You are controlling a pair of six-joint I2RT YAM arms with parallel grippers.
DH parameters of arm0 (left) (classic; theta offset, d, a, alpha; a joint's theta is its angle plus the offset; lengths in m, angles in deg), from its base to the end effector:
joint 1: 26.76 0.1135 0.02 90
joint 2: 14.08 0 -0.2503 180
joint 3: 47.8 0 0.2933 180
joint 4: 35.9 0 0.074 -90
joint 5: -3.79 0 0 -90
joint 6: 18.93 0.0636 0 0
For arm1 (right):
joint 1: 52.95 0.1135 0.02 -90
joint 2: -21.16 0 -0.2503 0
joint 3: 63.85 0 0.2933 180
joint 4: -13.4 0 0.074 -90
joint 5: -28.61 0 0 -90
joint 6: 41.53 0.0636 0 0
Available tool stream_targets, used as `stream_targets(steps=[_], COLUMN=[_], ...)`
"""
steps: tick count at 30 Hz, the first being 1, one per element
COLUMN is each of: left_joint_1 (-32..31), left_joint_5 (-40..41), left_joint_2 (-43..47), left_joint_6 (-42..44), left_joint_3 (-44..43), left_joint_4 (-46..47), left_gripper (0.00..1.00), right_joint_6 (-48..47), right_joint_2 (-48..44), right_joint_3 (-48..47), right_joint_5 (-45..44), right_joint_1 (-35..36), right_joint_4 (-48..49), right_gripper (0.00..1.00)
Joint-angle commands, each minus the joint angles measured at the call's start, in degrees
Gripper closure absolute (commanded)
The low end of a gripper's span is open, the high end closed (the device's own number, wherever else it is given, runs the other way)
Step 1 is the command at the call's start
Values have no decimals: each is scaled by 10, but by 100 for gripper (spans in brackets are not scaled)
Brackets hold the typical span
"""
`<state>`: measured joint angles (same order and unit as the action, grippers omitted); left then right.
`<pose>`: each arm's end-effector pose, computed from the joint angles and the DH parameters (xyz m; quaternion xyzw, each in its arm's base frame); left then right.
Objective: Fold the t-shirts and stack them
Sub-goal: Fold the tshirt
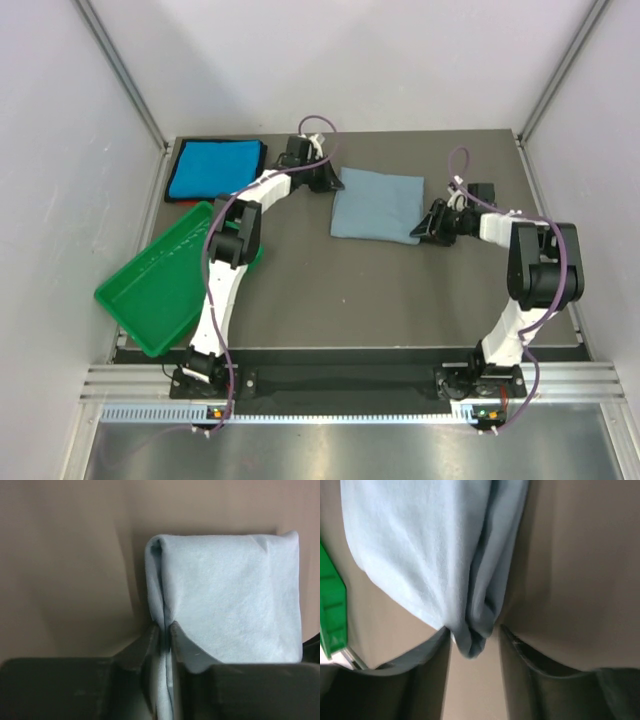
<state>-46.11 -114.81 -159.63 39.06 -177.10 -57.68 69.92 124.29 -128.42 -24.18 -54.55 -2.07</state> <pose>0.5657 -0.2309 0.0930 0.0115 0.8777 -0.3841 0.2864 0.3803 0.0279 0.0735 0.0836 0.9029 0.3493 0.2359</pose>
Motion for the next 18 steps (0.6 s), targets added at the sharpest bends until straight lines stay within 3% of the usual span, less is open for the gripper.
stream_targets(steps=[1,6,9,10,13,18], left_joint_1=[27,30,28,27,9,-38], left_joint_5=[47,63,51,37,-20,-87], left_joint_2=[55,112,145,153,184,209], left_joint_6=[1,11,12,8,-16,-58], left_joint_3=[6,-5,11,20,88,173], left_joint_4=[-16,-51,-63,-60,-20,81], left_gripper=[78,61,60,60,62,63], right_joint_6=[-8,-24,-33,-33,-31,-28], right_joint_2=[-47,-65,-52,-49,-15,63], right_joint_3=[-55,-133,-183,-190,-221,-246], right_joint_5=[-51,-79,-56,-39,25,81], right_joint_1=[3,2,2,2,5,3], right_joint_4=[-86,-198,-222,-214,-188,-118], right_gripper=[52,46,62,74,88,89])
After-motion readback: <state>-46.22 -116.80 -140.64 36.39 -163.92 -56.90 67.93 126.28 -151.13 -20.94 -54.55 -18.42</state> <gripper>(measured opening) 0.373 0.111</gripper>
